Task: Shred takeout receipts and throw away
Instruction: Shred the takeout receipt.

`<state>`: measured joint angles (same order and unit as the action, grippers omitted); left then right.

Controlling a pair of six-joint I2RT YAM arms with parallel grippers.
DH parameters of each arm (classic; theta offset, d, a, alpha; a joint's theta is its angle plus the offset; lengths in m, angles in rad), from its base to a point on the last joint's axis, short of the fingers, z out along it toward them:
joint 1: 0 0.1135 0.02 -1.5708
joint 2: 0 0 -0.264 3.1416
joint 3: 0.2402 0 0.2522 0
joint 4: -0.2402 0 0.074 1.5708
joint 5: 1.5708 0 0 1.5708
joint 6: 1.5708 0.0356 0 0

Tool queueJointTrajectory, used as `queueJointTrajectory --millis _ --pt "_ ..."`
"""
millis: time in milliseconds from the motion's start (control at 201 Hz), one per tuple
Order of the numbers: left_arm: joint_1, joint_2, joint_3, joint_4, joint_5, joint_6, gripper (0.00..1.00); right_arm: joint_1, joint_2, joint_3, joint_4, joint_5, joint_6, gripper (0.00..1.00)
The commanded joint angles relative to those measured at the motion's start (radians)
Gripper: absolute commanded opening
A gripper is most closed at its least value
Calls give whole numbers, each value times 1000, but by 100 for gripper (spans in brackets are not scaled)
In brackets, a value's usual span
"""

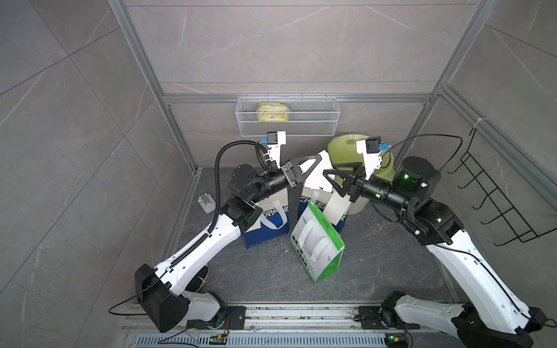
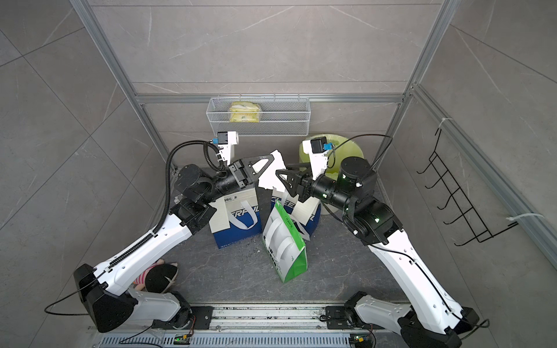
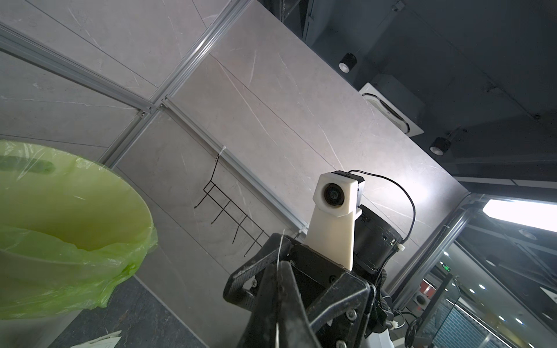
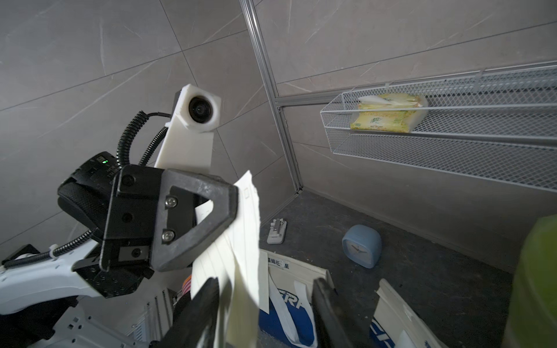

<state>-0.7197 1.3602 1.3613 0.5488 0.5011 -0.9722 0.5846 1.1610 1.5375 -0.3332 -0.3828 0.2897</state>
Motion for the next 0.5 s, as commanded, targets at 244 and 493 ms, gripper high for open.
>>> queueJointTrajectory --millis 244,493 --pt "-9 -14 40 50 38 31 0 -2 -12 -17 80 -96 7 0" --pt "-8 -100 66 -279 18 405 61 -2 -17 27 -37 -76 -131 0"
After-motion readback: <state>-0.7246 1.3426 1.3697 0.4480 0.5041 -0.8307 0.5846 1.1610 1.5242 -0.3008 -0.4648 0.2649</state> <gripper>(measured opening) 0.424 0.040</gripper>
